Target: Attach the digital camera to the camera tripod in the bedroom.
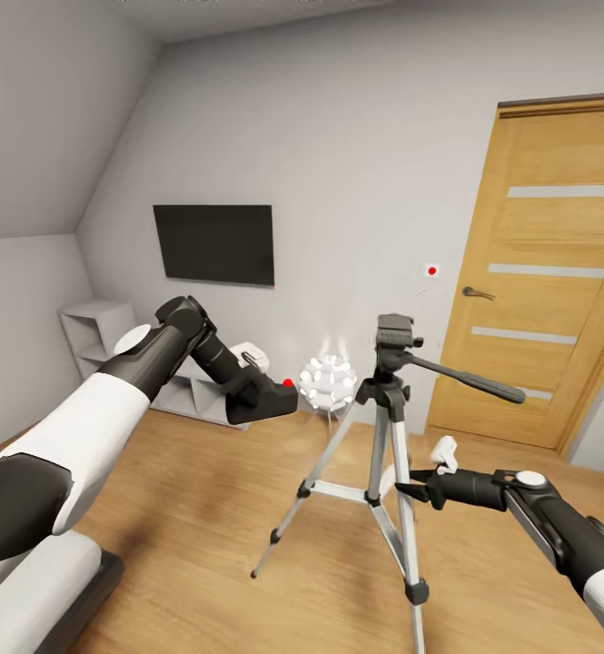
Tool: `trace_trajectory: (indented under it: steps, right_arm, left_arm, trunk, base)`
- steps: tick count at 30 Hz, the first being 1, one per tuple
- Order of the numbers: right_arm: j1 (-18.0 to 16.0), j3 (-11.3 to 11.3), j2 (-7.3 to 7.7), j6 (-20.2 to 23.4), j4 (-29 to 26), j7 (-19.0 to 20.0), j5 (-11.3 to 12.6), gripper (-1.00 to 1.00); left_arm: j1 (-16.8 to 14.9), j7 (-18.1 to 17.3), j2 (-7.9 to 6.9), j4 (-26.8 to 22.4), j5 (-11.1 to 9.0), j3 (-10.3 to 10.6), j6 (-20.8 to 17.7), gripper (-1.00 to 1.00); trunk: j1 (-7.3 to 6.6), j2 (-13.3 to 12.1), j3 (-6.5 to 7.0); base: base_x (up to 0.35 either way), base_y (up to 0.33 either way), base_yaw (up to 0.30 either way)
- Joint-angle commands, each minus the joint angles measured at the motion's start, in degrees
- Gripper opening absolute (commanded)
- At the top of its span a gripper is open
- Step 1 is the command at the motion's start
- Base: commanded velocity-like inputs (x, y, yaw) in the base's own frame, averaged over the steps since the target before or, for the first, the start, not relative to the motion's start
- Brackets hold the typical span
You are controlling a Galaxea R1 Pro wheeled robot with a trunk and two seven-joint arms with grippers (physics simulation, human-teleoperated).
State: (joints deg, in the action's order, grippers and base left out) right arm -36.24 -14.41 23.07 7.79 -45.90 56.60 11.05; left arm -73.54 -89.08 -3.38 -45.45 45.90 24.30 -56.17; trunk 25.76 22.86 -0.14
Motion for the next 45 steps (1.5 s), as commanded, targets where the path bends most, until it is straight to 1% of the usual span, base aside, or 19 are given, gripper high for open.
trace_trajectory:
  steps: [1, 2, 6, 7, 15, 30, 45]
  right_arm:
    - [-0.1, 0.3, 0.05, 0.7, -0.1, 0.5, 0.9, -1.00]
    - [-0.1, 1.1, 0.05, 0.7, -0.1, 1.4, 1.0, -1.00]
    - [-0.1, 3.1, 0.05, 0.7, -0.1, 3.3, 1.0, -1.00]
    - [-0.1, 4.0, 0.05, 0.7, -0.1, 4.6, 1.0, -1.00]
    - [-0.1, 4.4, 0.05, 0.7, -0.1, 5.2, 1.0, -1.00]
    - [-0.1, 4.4, 0.05, 0.6, 0.0, 5.1, 1.0, -1.00]
    - [-0.1, 4.4, 0.05, 0.6, 0.0, 3.1, 0.9, -1.00]
  left_arm:
    - [0.0, -0.5, -0.04, -0.1, 0.5, 0.1, -0.6, -1.00]
    - [0.0, -0.5, -0.03, -0.1, 0.5, 0.1, -0.6, -1.00]
    - [0.0, -0.5, 0.00, -0.1, 0.5, 0.1, -0.6, -1.00]
    - [0.0, -0.6, 0.02, -0.1, 0.5, 0.1, -0.6, -1.00]
    - [0.0, -0.5, 0.08, -0.1, 0.5, 0.1, -0.6, -1.00]
    - [0.0, -0.6, 0.12, -0.1, 0.5, 0.1, -0.6, -1.00]
    - [0.0, -0.5, 0.28, -0.1, 0.5, 0.2, -0.6, -1.00]
  trunk:
    - [0.02, 0.1, -0.02]
    - [0.02, 0.1, -0.02]
    - [0.02, 0.1, -0.02]
    - [0.02, 0.1, -0.02]
    - [0.02, 0.1, -0.02]
    - [0.02, 0.1, -0.02]
    - [0.02, 0.1, -0.02]
  base:
    - [0.000, 0.000, 0.000]
    - [0.000, 0.000, 0.000]
    - [0.000, 0.000, 0.000]
    - [0.000, 0.000, 0.000]
    - [0.000, 0.000, 0.000]
    - [0.000, 0.000, 0.000]
    - [0.000, 0.000, 0.000]
